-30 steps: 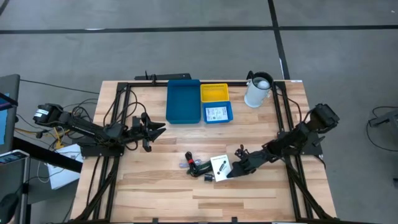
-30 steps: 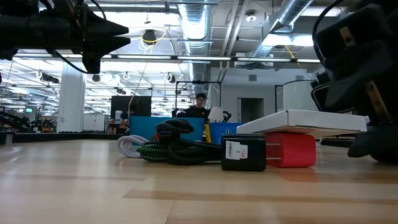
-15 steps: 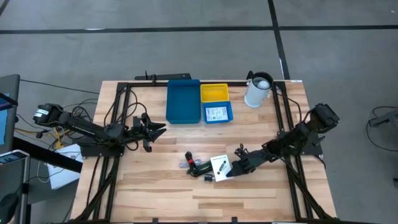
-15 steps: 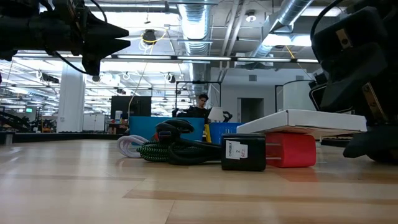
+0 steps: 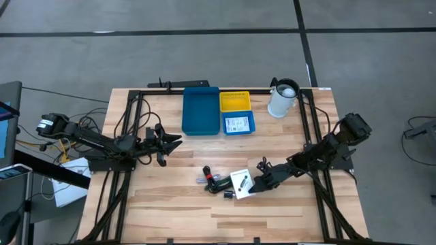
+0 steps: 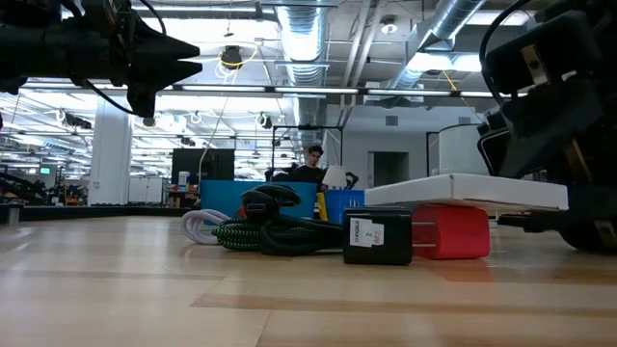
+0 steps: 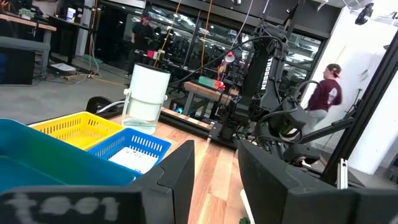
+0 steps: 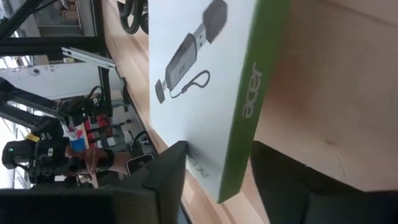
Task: Pick and place items into bin
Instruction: Put the white card reader box into the blue bin
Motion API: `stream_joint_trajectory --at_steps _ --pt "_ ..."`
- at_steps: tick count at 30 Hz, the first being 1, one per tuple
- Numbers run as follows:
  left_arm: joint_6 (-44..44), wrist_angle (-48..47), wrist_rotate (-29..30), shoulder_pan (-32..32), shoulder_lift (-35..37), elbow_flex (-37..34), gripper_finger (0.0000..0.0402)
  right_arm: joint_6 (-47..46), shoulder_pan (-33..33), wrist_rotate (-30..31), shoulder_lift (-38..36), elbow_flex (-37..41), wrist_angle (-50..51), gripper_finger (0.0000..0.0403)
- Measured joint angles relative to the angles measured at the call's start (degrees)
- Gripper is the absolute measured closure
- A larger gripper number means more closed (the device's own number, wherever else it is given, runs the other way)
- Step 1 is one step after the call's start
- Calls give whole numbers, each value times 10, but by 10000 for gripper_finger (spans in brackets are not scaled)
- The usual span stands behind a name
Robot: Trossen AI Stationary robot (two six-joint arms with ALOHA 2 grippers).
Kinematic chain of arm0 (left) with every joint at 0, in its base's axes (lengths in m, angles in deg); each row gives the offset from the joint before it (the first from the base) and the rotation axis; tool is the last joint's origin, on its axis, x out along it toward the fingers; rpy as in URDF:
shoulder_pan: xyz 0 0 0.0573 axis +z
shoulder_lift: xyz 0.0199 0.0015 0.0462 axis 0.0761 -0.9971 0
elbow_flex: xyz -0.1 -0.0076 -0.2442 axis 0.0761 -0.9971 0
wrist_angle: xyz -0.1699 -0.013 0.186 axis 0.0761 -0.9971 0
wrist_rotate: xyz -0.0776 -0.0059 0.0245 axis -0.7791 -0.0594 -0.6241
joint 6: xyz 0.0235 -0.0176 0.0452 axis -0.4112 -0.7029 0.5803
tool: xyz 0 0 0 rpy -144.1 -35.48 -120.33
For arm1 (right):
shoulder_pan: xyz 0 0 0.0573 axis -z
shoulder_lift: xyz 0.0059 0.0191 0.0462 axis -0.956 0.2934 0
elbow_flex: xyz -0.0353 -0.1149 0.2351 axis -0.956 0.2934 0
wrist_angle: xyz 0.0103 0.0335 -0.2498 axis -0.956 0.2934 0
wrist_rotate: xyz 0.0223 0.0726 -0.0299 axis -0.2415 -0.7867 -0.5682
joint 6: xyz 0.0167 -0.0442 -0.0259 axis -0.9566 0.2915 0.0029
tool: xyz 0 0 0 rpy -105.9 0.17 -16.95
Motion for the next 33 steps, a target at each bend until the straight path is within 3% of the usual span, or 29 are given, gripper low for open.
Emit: stream_joint_trajectory --at_steps 9,23,33 --pt "-3 -12 0 0 0 0 290 18 0 -1 0 0 -2 298" --pt "-4 -13 0 0 0 0 290 30 -2 0 -10 0 -4 310" --pt "-10 -13 0 0 0 0 290 51 -2 2 -42 0 7 345"
